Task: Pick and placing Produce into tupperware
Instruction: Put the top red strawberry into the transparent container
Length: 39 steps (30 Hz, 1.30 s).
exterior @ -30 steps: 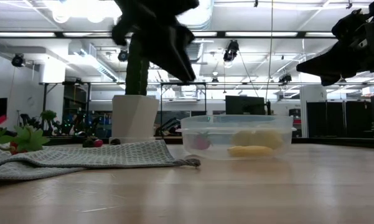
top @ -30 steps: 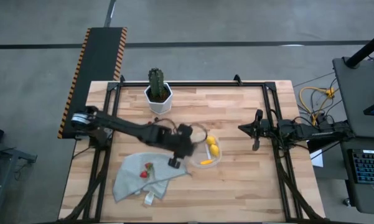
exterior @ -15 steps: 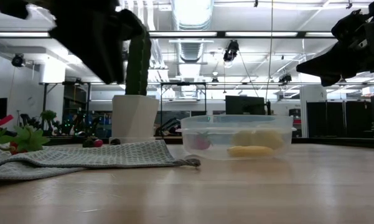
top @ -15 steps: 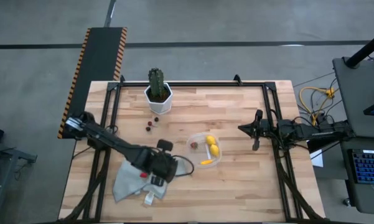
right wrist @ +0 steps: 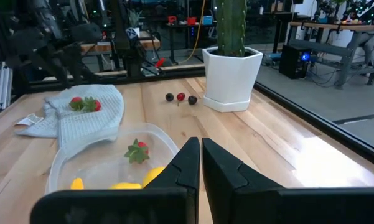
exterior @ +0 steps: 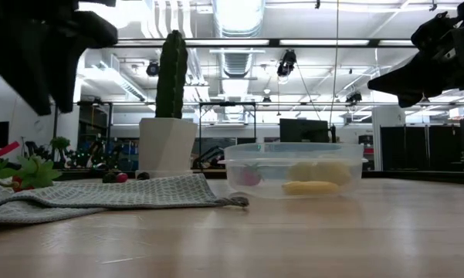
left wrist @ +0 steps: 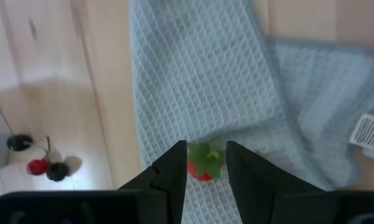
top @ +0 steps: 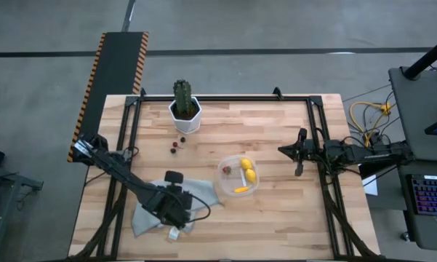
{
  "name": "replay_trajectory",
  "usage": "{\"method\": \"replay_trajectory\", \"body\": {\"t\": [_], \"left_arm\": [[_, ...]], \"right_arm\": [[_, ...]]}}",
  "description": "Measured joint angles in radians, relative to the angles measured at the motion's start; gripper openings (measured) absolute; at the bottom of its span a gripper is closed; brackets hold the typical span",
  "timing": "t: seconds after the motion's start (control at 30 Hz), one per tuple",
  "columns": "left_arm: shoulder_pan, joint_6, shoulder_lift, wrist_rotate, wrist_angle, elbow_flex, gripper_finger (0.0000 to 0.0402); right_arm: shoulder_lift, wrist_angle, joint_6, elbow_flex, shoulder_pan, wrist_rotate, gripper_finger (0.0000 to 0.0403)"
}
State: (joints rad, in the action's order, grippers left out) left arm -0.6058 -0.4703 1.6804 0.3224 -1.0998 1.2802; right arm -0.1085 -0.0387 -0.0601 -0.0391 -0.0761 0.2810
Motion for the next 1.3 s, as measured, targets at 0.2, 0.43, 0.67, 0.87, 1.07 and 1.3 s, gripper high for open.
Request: {"method": "replay_trajectory", "body": {"t": [0.2, 0.43, 0.67, 0.87, 1.07, 1.3], "left_arm": [[-0.003, -0.024, 0.001, -0.014, 0.019, -0.058, 0.0097], [-0.004, -0.048, 0.002, -0.048, 0.052, -0.087, 0.0097], [-0.005, -0.049, 0.002, -0.063, 0.125, -0.128, 0.0097], [-0.005, -0.048, 0.002, -0.063, 0.124, -0.137, 0.0097], [-0.004, -0.085, 0.002, -0.061, 0.131, -0.187, 0.0097], [-0.004, -0.1, 0.002, -0.06, 0.15, -0.201, 0.0097]], "right_arm": [[-0.001, 0.0, 0.0, 0.0, 0.0, 0.0, 0.0009], [-0.006, 0.0, 0.0, 0.0, 0.0, 0.0, 0.0009], [-0.006, 0.0, 0.0, 0.0, 0.0, 0.0, 0.0009], [-0.006, 0.0, 0.0, 0.0, 0.0, 0.0, 0.0009], [-0.006, 0.0, 0.0, 0.0, 0.0, 0.0, 0.0009], [-0.006, 0.0, 0.0, 0.0, 0.0, 0.0, 0.0009]]}}
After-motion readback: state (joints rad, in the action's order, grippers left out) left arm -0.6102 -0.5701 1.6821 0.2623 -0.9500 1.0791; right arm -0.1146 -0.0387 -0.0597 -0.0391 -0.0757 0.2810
